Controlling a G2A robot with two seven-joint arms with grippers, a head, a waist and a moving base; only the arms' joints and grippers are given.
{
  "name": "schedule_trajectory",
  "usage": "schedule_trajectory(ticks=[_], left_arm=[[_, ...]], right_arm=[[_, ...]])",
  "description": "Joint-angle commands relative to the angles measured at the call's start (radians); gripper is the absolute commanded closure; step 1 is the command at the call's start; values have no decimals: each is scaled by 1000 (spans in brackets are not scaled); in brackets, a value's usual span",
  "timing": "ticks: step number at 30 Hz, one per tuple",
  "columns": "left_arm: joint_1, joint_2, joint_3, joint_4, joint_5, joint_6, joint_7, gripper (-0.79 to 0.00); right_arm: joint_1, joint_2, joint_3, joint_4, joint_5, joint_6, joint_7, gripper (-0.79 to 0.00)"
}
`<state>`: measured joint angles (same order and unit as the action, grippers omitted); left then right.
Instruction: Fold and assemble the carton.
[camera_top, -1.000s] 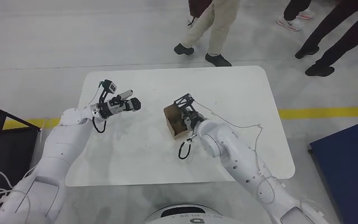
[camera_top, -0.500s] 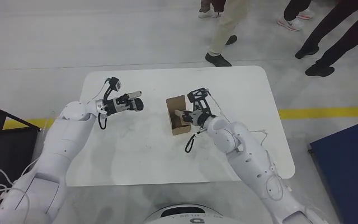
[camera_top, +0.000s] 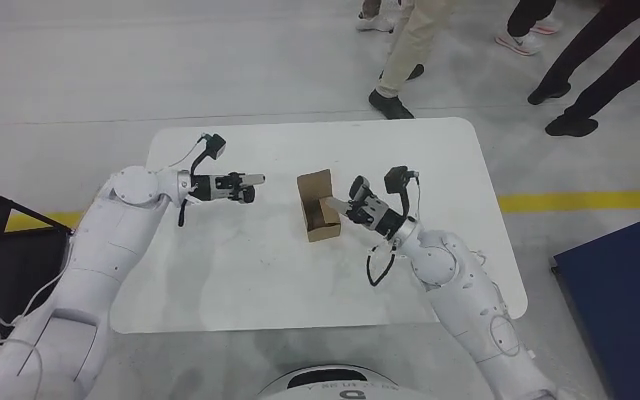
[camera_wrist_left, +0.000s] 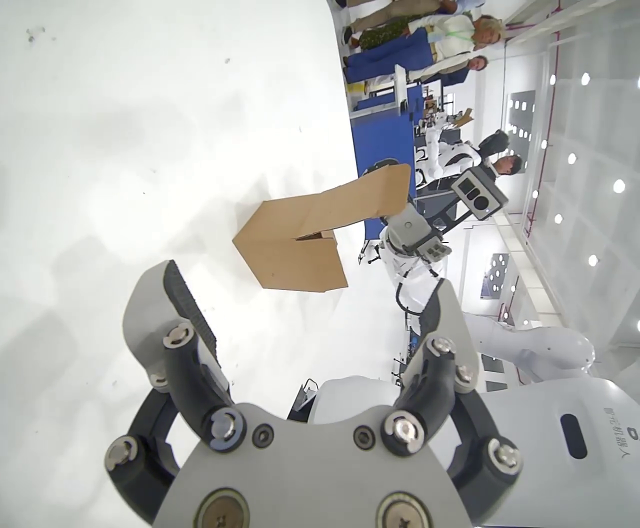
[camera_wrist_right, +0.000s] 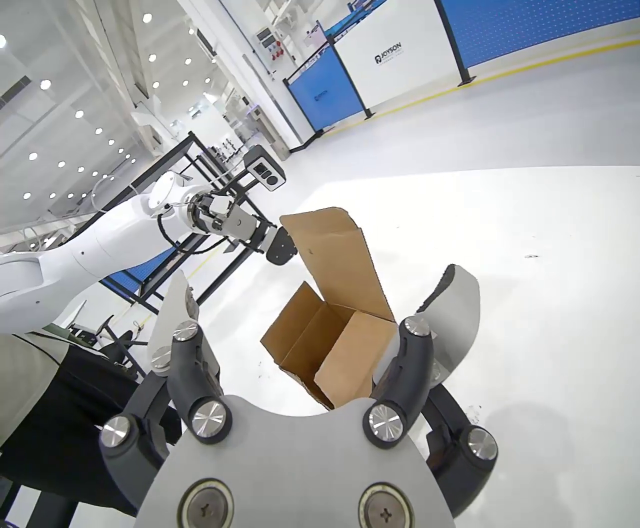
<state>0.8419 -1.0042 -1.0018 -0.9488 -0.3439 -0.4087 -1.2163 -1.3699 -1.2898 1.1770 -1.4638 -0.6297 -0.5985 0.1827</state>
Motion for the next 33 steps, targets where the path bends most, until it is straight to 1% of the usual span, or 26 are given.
schedule_trajectory(ticks=[1,3,5,8,12,15,18,23,30,33], left_arm=[[7,0,16,-20,57,6,8,-785],[13,0,48,-72,175,34,36,-785],[18,-1,57,-105,201,53,48,-785],[22,-3,80,-148,260,71,57,-785],[20,-10,113,-199,354,124,105,-785],[21,-15,118,-240,355,149,135,-785],[17,-18,124,-257,373,175,148,-785],[5,-32,166,-281,428,216,156,-785],[-18,-47,206,-275,481,241,153,-785],[-27,-54,220,-272,499,248,158,-770]], right_arm=[[0,0,0,-1,-1,2,0,-785],[0,0,0,-1,-1,2,0,-785],[-11,-2,-1,16,57,-11,-12,-785],[4,2,-1,59,74,-8,47,-785],[23,6,-14,80,93,-20,135,-785],[28,8,-20,84,112,-36,167,-785],[29,10,-25,84,120,-45,184,-785],[24,13,-27,95,123,-40,180,-785],[15,17,-27,110,130,-43,170,-785],[15,17,-37,110,134,-44,171,-785]])
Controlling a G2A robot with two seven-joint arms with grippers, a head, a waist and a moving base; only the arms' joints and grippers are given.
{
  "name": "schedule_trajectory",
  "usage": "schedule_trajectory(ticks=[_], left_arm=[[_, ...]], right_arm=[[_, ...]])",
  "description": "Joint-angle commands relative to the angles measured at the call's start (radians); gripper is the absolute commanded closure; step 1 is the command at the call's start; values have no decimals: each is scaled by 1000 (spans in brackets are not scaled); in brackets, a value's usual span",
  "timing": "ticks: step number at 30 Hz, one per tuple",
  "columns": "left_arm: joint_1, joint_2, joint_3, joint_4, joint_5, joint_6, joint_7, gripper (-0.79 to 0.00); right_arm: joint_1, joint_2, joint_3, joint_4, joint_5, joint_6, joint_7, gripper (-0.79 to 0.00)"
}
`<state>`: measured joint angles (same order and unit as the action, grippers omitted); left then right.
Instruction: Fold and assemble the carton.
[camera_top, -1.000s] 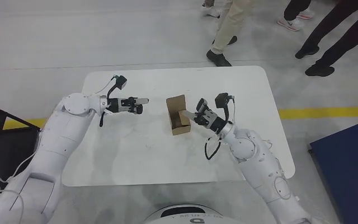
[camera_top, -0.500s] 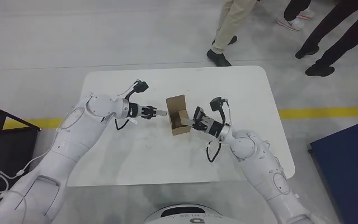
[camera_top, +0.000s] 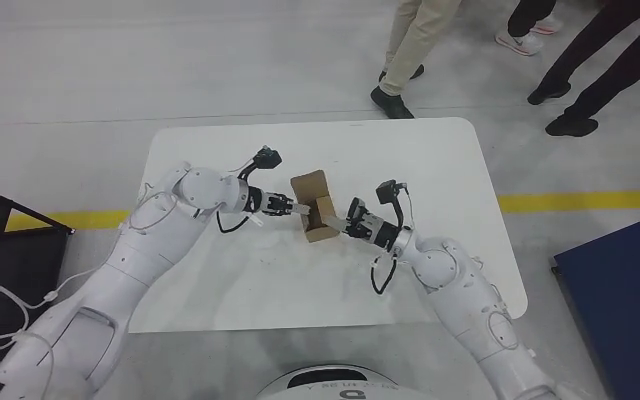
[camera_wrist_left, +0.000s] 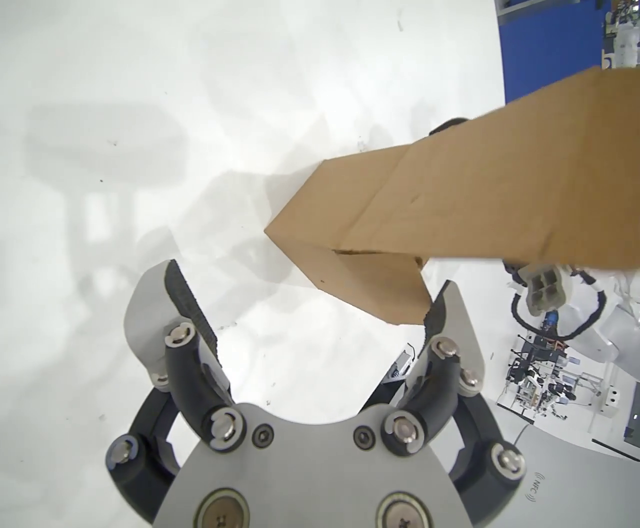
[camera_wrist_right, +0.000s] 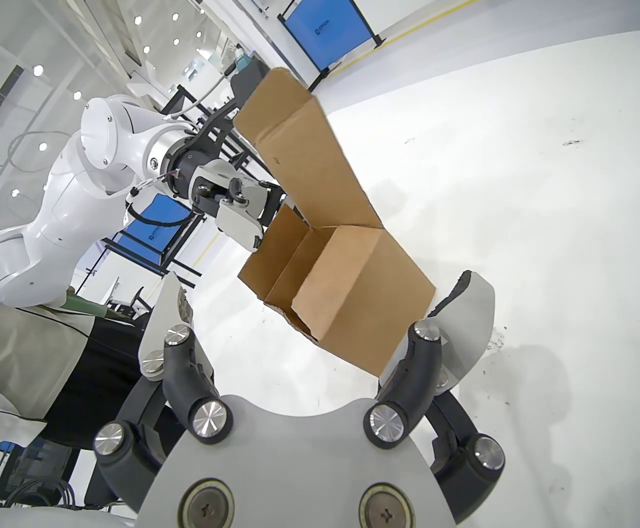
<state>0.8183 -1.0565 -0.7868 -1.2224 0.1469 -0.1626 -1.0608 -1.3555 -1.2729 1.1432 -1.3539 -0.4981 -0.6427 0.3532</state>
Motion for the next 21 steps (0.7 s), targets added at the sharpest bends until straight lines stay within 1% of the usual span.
schedule_trajectory(ticks=[1,4,7,9,10,11,12,17,20,21], left_arm=[[-8,-4,10,4,20,4,4,-776],[-19,-11,25,13,44,5,7,-770],[-31,-18,33,19,53,4,13,-723],[-39,-22,37,18,61,3,16,-628],[-43,-23,39,18,69,2,16,-557],[-46,-25,43,17,81,5,14,-453],[-49,-27,48,15,93,7,13,-385],[-57,-37,66,12,119,13,18,-182],[-62,-42,73,11,128,14,17,-135],[-63,-44,75,10,131,14,17,-74]], right_arm=[[2,0,-5,1,3,0,1,-785],[4,0,-15,3,8,-2,4,-785],[8,-1,-25,6,16,-6,7,-785],[10,-1,-29,8,20,-7,6,-785],[11,-1,-31,9,22,-9,6,-785],[12,-1,-33,9,22,-10,6,-785],[12,0,-34,10,24,-12,5,-785],[12,2,-37,9,30,-19,2,-785],[8,4,-36,9,36,-24,1,-785],[7,4,-35,8,38,-27,1,-785]])
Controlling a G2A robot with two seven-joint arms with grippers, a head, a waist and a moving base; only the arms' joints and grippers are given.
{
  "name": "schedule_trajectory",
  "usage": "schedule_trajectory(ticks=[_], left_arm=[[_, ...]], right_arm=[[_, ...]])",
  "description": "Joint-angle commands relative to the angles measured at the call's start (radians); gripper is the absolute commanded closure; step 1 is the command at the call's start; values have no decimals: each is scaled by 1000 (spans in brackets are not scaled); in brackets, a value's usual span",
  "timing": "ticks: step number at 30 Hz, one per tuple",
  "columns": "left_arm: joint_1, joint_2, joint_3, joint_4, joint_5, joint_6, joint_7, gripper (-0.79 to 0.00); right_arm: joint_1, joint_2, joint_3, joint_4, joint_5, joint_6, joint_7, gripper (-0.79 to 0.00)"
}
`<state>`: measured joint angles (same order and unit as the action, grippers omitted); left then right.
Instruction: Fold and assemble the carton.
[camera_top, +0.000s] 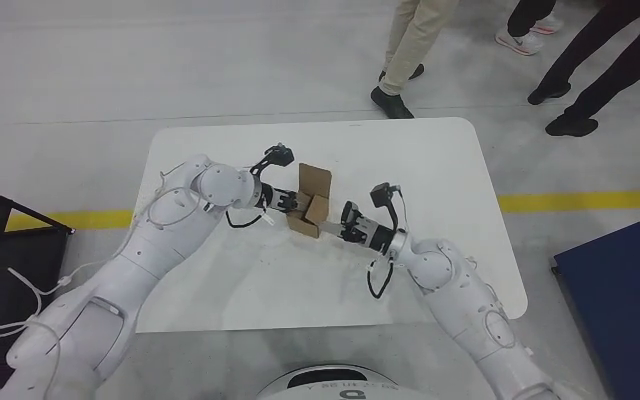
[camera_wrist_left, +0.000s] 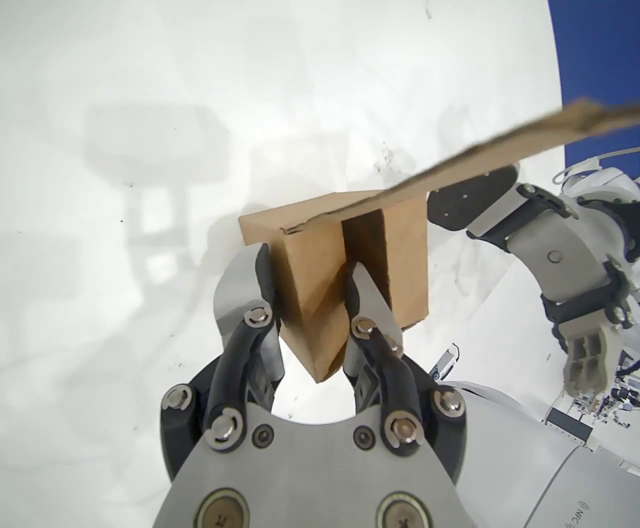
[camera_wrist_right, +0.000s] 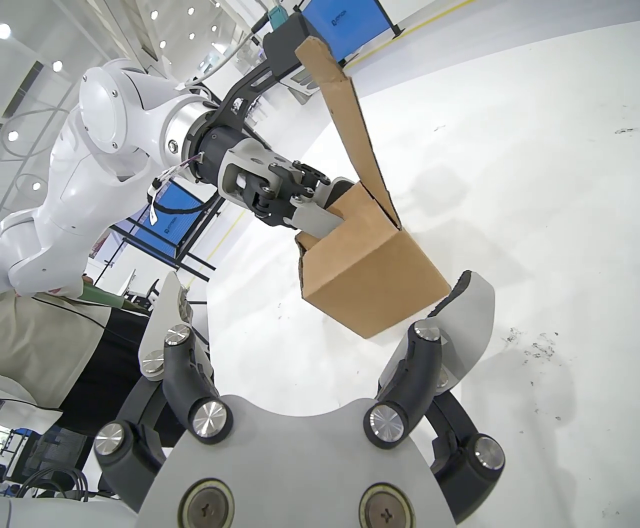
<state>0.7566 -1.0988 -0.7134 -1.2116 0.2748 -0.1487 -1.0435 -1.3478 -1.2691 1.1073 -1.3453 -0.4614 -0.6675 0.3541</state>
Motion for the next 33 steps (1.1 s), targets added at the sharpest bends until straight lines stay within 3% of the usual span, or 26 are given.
schedule_trajectory(ticks=[1,6,16,27,28,29,30,33], left_arm=[[-3,-3,3,-2,4,2,-2,-12],[-14,-4,2,-25,51,31,-16,0],[6,8,-2,-169,246,219,-44,0],[30,4,-32,-142,228,266,-21,0],[33,3,-38,-142,217,266,-15,-222],[35,3,-45,-142,208,267,-8,-699],[38,3,-51,-141,200,266,-2,-785],[49,3,-76,-135,144,245,6,-785]], right_arm=[[-2,2,1,0,2,-4,1,-785],[-8,6,5,-3,5,-10,-1,-785],[-21,14,15,-26,-33,-16,-20,-785],[-29,17,5,-35,-127,-18,-95,-785],[-29,17,4,-35,-136,-20,-103,-785],[-28,18,3,-35,-147,-20,-112,-785],[-28,18,2,-35,-159,-18,-121,-785],[-25,17,-2,-37,-194,-10,-148,-785]])
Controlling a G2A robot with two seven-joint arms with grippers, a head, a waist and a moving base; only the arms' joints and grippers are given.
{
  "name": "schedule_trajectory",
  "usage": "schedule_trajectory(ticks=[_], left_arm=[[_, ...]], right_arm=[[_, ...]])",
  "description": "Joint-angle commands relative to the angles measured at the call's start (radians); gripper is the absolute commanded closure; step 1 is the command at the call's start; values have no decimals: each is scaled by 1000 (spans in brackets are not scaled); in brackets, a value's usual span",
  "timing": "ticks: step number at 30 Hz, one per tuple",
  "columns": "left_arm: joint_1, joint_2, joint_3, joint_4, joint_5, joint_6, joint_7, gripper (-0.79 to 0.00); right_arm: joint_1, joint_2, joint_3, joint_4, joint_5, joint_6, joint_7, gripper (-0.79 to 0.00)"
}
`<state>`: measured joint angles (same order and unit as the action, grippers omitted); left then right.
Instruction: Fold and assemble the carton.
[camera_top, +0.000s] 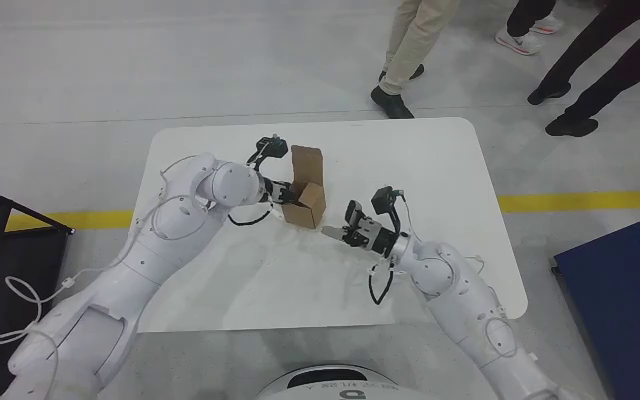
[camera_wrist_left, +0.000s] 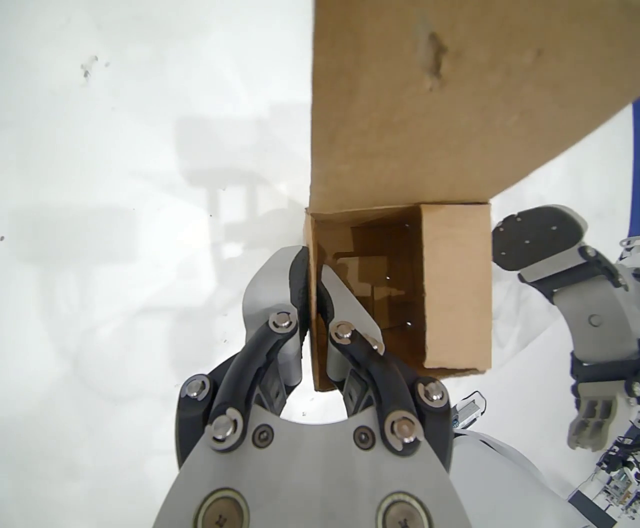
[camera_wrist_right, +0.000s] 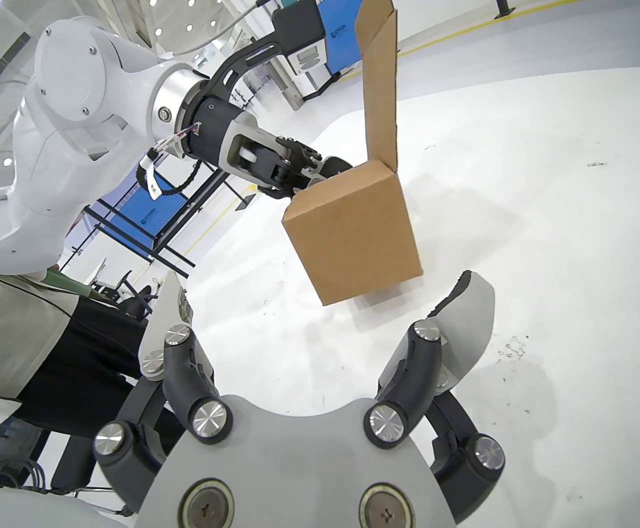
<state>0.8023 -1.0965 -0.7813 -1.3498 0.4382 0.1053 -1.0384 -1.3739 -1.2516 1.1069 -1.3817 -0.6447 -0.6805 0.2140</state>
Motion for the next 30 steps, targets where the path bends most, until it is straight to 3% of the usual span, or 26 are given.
schedule_trajectory(ticks=[1,6,12,17,23,30], left_arm=[[6,1,-17,7,-39,-17,0,-785],[25,7,-84,36,-171,-83,-4,-785],[70,32,-230,104,-342,-172,37,-785],[87,37,-308,161,-473,-256,91,-785],[9,7,-254,281,-507,-275,136,-785],[-144,-64,-128,492,-553,-234,123,-785]], right_arm=[[2,0,-3,-1,-21,6,-17,-785],[15,-2,-17,-1,-78,17,-43,-785],[40,-3,-43,0,-190,21,-55,-785],[63,-7,-86,-18,-351,98,-59,-785],[84,-19,-155,-31,-515,226,-57,-785],[101,-36,-188,-6,-548,362,-57,-785]])
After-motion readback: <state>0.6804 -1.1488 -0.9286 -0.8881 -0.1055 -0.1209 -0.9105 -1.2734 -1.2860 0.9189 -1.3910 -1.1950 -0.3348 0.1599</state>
